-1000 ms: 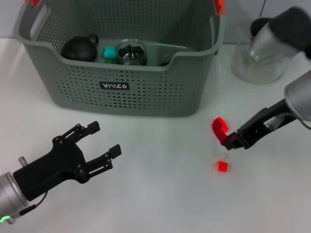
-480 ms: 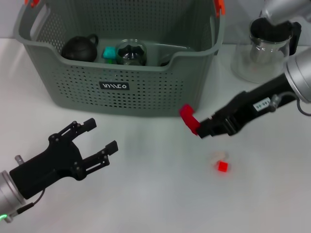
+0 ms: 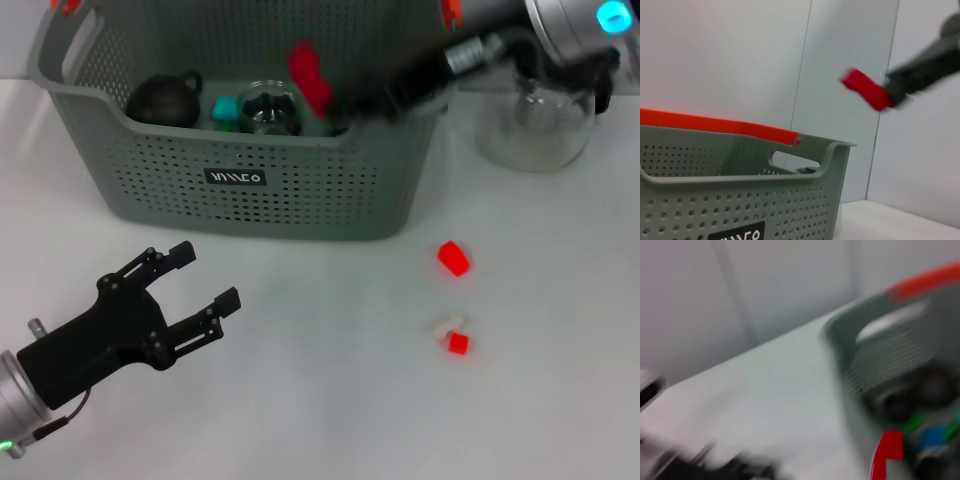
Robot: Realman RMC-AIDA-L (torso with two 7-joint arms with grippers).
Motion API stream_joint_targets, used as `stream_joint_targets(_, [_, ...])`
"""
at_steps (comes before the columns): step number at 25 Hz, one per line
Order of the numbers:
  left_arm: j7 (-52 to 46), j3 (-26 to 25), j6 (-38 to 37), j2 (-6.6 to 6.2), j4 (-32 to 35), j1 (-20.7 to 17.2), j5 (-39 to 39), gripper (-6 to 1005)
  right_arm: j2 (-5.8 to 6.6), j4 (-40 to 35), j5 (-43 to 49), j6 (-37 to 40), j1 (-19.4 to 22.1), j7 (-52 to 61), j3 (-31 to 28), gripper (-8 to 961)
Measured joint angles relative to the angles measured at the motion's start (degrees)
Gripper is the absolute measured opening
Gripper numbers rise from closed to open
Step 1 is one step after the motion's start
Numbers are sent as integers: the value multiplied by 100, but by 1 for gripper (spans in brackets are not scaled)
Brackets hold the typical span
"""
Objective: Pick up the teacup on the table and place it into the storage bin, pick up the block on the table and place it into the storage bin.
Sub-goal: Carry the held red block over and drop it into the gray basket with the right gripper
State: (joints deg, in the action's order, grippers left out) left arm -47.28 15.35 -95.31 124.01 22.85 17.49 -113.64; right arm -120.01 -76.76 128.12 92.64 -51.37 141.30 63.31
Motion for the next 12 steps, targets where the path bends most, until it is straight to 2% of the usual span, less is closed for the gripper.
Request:
stream_joint_targets(4, [0,3,-6,6,0,0,0,843,-10,401,353,-1208,-334,61,152,118])
stream_joint_targets(7, [0,4,-11,7,0,14,0,843,3,1212,625,-2108,-718,99,340,119])
stream_joint_targets(12, [0,4,-16,10,-13,45,0,843,-32,2993,998,-3819,-1489,74,739,143])
